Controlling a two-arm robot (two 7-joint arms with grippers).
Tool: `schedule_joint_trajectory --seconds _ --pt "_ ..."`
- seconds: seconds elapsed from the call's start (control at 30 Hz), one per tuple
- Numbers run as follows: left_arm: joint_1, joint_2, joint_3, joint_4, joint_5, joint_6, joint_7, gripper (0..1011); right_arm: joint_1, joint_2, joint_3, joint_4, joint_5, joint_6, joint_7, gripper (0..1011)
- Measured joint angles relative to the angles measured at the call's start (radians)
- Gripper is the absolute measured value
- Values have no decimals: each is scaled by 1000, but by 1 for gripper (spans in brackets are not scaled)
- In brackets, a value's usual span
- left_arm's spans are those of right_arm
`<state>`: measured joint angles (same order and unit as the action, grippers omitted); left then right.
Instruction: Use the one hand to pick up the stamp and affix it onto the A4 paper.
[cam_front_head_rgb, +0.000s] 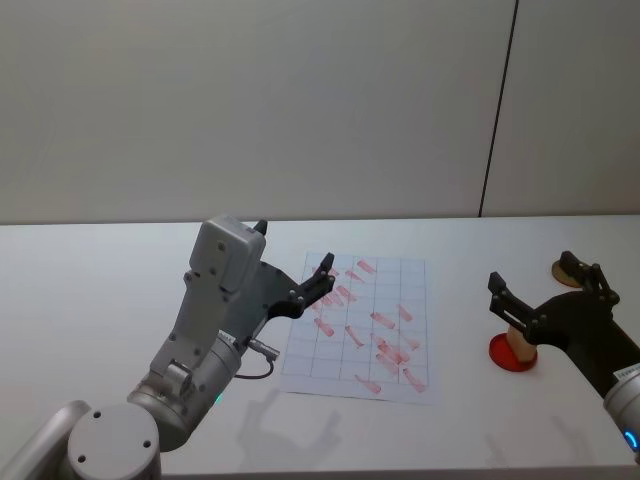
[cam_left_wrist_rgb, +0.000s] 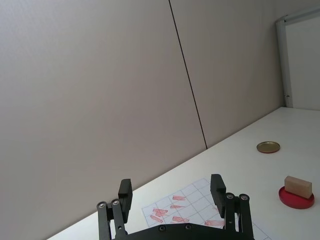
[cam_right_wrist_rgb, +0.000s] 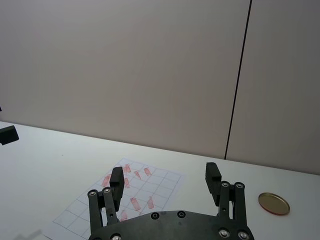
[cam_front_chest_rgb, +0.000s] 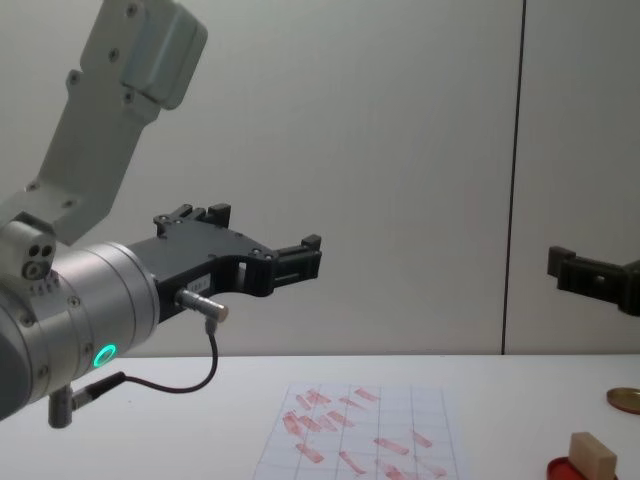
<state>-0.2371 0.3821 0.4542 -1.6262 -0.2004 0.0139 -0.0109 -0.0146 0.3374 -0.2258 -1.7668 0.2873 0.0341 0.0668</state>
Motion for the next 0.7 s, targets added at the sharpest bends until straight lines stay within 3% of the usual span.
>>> schedule_joint_trajectory --seconds 0.7 --pt "0 0 0 0 0 0 0 993 0 0 0 0 0 0 0 1001"
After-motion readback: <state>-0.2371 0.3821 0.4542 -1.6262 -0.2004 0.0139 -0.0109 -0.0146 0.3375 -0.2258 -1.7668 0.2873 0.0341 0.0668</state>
